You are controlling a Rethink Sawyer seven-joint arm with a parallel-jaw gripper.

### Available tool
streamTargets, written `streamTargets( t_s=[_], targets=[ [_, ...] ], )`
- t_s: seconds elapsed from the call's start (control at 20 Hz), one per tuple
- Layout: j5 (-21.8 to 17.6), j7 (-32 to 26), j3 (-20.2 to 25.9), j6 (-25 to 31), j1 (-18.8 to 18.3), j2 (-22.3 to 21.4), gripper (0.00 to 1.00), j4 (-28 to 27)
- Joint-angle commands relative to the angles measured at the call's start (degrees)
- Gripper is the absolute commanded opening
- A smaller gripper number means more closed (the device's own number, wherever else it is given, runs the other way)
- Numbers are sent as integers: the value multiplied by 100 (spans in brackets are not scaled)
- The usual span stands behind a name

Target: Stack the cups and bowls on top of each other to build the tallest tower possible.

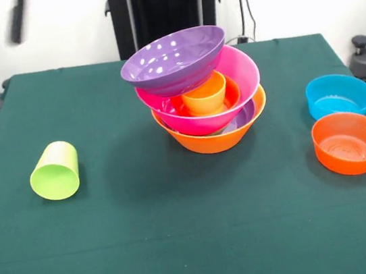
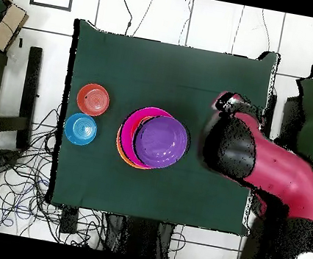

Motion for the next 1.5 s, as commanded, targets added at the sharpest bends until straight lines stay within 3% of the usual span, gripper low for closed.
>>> streamTargets(
  t_s=[0.05, 0.4, 1.0, 1.5],
  targets=[
    [-759, -2190, 2498, 19, -869, 203, 100, 1148],
    [-1028, -2040, 3050, -157, -1286, 506, 100, 1169],
    [-1538, -1330, 3261, -405, -1445, 635, 100, 1283],
    [-1362, -952, 3587, -377, -1714, 418, 100, 1645]
  ],
)
